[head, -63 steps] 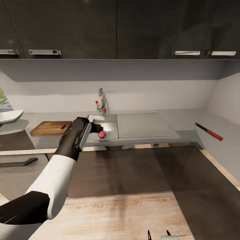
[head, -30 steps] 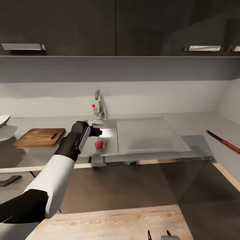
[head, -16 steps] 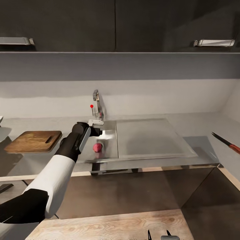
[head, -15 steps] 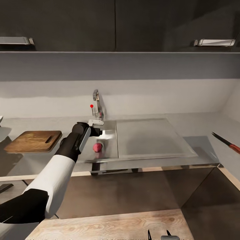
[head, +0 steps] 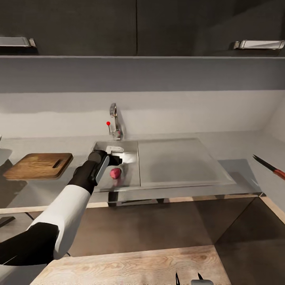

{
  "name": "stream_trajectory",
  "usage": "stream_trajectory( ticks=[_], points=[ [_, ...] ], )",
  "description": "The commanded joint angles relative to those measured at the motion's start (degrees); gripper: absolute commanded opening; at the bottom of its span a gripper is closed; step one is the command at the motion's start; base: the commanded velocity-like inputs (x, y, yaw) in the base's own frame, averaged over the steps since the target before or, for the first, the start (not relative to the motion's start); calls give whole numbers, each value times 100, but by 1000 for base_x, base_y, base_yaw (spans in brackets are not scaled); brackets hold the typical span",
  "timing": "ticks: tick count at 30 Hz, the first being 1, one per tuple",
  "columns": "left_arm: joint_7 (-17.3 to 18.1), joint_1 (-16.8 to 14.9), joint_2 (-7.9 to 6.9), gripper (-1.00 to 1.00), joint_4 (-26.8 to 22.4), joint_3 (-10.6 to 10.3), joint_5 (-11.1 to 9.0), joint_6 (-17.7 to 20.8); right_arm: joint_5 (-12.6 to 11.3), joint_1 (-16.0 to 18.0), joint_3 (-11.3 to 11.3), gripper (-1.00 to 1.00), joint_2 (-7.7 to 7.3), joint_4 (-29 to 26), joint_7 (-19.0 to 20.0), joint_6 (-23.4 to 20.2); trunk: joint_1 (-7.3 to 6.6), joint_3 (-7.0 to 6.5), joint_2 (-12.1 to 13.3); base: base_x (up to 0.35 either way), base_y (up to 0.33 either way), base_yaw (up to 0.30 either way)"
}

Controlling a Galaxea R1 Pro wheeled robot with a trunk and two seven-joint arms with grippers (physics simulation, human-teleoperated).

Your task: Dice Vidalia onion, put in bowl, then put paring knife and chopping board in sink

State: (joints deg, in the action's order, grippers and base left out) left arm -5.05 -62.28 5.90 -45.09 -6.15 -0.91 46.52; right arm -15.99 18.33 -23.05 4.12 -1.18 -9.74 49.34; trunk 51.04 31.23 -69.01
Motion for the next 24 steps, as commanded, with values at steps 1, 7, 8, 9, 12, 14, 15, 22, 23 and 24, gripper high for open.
stream_trajectory(
  ticks=[1, 7, 8, 9, 12, 14, 15, 22, 23, 24],
  points=[
    [-31, -4, 0, 100, 62, -15, -13, -25, -36, 4, -51, 100, 1, 4, -23, 14, 0, 15, -4, 0, 0, 0],
    [-29, -4, 9, 100, 177, -17, -11, -105, -36, 4, -51, 100, 1, 4, -23, 14, 0, 69, -4, 0, 0, 0],
    [-30, -4, 13, 100, 181, -18, -10, -108, -36, 4, -51, 100, 1, 4, -24, 14, 0, 78, -4, 16, 0, 0],
    [-30, -4, 14, 100, 181, -18, -11, -110, -36, 4, -51, 100, 1, 4, -25, 14, 0, 87, -4, 30, 0, 0],
    [-29, -4, 16, 100, 195, -24, -14, -114, -36, 4, -51, 100, 1, 4, -21, 14, 0, 115, -4, 70, 0, 0],
    [-29, -4, 16, 100, 222, -26, -10, -116, -36, 4, -51, 100, 1, 4, -25, 14, 0, 133, -4, 85, 0, 0],
    [-29, -4, 16, 100, 227, -26, -9, -116, -36, 4, -51, 100, 1, 4, -24, 14, 0, 142, -4, 88, 0, 0],
    [-25, -4, 8, 100, 254, -26, -8, -117, -36, 4, -51, 100, 1, 4, -26, 14, 0, 206, -4, 93, 0, 0],
    [-26, -4, 8, 100, 254, -26, -9, -117, -36, 4, -51, 100, 1, 4, -27, 14, 0, 215, -4, 94, 0, 0],
    [-26, -4, 8, 100, 254, -26, -8, -117, -36, 4, -51, 100, 1, 4, -25, 14, 0, 224, -4, 94, 0, 0]
  ],
)
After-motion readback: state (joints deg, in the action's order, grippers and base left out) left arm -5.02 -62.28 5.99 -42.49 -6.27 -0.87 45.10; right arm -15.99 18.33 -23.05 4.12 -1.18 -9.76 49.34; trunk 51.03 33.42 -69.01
